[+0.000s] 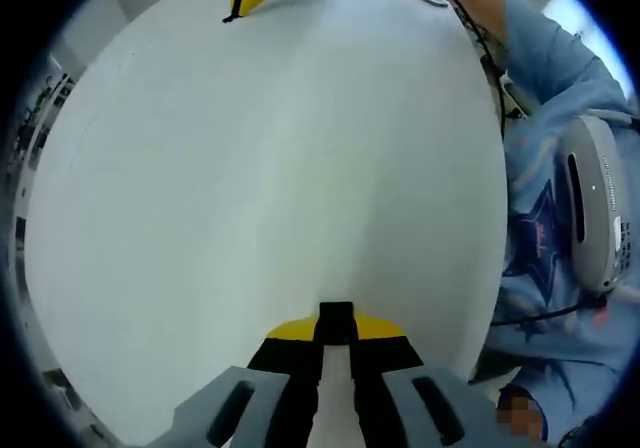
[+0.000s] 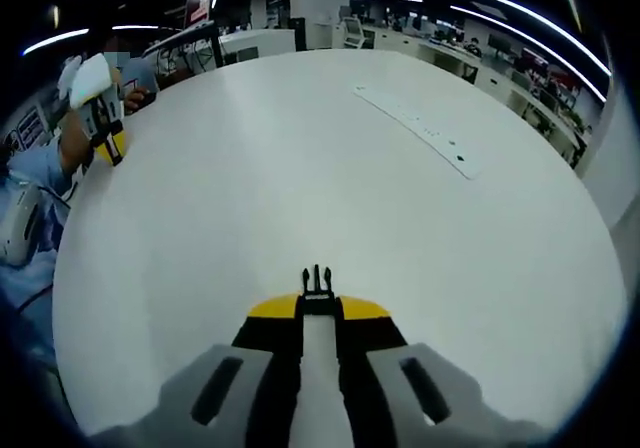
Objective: Snap the two parts of the plastic buckle together until the buckle closes and remains connected.
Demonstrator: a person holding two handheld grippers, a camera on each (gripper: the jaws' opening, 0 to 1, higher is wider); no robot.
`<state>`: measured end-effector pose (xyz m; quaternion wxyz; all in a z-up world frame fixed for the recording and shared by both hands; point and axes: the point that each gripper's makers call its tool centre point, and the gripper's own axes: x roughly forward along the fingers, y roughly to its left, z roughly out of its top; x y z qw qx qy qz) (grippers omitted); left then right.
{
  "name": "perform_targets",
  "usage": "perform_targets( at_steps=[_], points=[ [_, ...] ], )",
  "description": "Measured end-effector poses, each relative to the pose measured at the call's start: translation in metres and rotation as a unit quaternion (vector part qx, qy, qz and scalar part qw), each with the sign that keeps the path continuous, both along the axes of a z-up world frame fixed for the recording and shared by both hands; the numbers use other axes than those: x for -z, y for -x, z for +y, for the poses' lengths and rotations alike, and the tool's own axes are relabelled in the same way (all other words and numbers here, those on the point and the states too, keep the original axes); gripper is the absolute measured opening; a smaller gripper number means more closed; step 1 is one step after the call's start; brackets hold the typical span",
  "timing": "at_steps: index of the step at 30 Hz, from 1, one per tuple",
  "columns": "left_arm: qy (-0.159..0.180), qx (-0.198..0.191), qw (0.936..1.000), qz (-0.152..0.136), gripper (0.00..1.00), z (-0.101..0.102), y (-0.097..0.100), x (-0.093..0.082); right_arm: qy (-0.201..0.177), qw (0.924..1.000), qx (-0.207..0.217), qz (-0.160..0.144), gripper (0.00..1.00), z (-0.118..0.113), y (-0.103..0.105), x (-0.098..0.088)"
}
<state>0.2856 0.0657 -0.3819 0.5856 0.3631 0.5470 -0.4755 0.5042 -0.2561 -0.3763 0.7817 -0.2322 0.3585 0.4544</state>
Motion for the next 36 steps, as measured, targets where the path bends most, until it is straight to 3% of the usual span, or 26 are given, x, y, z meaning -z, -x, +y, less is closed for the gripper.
perform_targets(
  at_steps=[27, 36],
  points=[
    [-0.007, -0.001, 1.0000, 0.005, 0.09, 0.000, -0.005, 0.000, -0.016, 0.9982, -0.056, -0.013, 0.12, 0.022, 0.049, 0.001],
    [-0.005, -0.001, 1.0000, 0.005, 0.09, 0.001, -0.007, 0.001, -0.020, 0.9955, -0.092, -0.014, 0.12, 0.035, 0.068, 0.000]
  ],
)
